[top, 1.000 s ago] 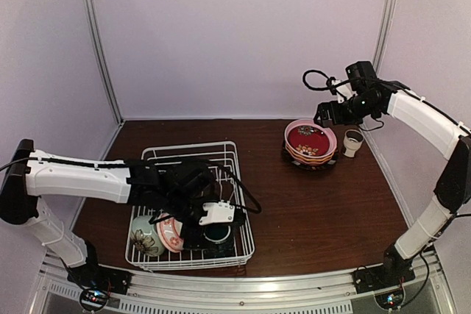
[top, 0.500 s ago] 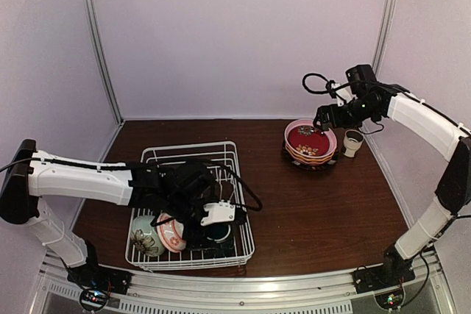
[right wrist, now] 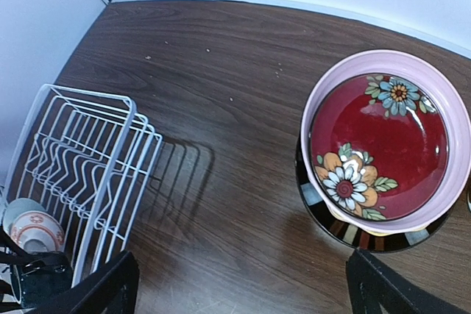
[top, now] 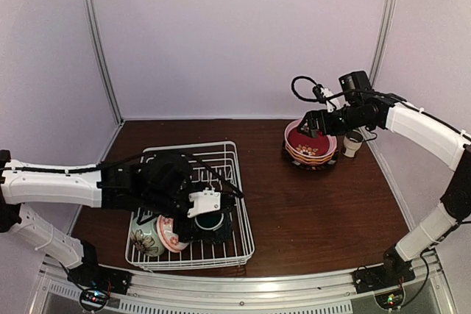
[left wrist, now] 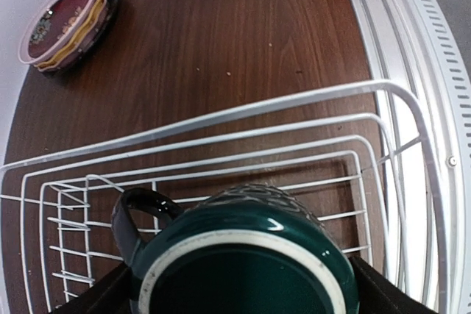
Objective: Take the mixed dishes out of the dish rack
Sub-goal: Grab the cup from the dish rack, then pass from the left arm to the right
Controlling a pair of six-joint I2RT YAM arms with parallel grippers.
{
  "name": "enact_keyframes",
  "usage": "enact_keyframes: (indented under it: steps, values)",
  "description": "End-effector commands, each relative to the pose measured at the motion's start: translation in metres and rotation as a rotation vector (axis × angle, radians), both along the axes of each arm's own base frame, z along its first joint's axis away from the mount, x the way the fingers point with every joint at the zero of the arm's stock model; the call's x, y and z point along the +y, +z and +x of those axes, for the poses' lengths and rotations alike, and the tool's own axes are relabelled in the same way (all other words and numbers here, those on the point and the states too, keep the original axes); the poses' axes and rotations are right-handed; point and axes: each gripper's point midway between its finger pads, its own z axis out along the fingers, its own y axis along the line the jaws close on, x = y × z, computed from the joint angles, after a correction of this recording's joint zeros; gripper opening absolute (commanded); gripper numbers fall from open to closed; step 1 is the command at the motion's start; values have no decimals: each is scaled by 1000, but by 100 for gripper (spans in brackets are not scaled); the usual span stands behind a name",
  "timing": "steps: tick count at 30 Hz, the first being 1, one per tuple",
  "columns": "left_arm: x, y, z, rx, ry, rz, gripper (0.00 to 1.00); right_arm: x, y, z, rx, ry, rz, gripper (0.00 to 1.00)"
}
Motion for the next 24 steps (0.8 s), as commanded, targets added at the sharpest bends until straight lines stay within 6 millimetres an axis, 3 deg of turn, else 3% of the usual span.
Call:
enact_keyframes:
  steps: [1,6,14,24]
  values:
    - [-15,70,20,-144,41,-246,60,21,37,-12,-63,61,177,98]
    - [-11,115,30,-218,88,-397,60,50,56,-40,-52,181,370,94]
    - [1,206,35,-319,154,-705,62,103,93,-96,-28,397,649,90]
    - [12,258,32,-365,174,-882,63,158,108,-151,43,605,801,89]
